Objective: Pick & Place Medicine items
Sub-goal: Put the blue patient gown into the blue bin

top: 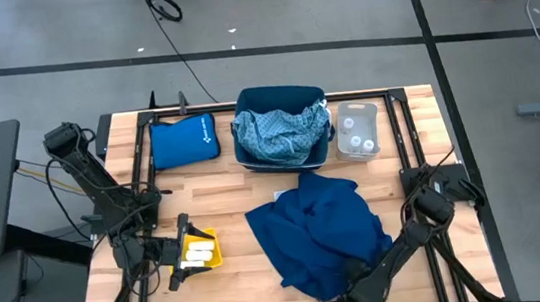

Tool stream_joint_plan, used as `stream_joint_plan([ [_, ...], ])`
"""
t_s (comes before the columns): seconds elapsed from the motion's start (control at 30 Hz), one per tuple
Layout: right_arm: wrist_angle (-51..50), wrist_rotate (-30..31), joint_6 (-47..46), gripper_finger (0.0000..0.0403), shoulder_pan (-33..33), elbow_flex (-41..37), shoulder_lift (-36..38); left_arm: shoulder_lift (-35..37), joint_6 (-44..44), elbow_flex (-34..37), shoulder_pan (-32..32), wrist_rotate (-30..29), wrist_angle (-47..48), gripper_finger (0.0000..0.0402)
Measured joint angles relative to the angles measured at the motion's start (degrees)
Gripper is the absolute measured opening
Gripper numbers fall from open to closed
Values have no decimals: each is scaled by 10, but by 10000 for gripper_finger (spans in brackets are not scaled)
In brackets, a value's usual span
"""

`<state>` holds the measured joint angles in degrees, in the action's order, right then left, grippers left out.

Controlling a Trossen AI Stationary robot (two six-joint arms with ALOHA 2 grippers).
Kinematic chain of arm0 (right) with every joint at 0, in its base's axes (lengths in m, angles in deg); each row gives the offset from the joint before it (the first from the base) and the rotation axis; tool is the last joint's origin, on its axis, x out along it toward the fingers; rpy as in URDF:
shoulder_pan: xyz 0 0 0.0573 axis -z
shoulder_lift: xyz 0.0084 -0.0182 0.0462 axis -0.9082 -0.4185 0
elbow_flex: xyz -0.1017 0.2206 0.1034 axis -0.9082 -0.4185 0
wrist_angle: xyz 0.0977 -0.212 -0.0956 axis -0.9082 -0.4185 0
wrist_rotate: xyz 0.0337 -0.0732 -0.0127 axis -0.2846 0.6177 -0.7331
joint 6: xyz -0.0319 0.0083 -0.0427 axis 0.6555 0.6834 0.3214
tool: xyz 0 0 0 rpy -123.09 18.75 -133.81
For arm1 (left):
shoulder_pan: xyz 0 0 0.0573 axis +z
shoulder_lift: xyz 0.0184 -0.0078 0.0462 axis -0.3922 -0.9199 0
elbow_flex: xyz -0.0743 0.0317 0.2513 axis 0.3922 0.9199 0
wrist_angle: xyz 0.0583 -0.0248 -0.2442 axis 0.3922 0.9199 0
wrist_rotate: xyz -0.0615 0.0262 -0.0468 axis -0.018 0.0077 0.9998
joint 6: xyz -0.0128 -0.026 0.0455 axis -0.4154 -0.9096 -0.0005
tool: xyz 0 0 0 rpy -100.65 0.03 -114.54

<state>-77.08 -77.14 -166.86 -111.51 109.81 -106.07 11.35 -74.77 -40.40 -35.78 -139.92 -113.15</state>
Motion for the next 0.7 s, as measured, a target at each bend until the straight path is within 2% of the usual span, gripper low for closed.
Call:
stream_joint_plan([
  [0.23, -7, 184, 29, 386, -26, 111, 0, 0, 0, 0, 1, -1, 1, 362],
  [0.33, -3, 236, 64, 386, -36, 135, 0, 0, -2, 0, 1, -8, 2, 362],
  [0.43, 49, 240, 124, 386, -42, 113, -1, 0, -5, 0, 1, -13, 2, 362],
  [0.5, 109, 213, 150, 386, -41, 80, -3, 0, -6, 0, 1, -13, 2, 362],
  [0.63, 207, 153, 118, 382, -31, 25, -1, 0, -8, 0, 1, -17, 2, 362],
  [0.7, 219, 117, 75, 373, -23, 15, 1, 0, -8, 0, 1, -17, 2, 362],
])
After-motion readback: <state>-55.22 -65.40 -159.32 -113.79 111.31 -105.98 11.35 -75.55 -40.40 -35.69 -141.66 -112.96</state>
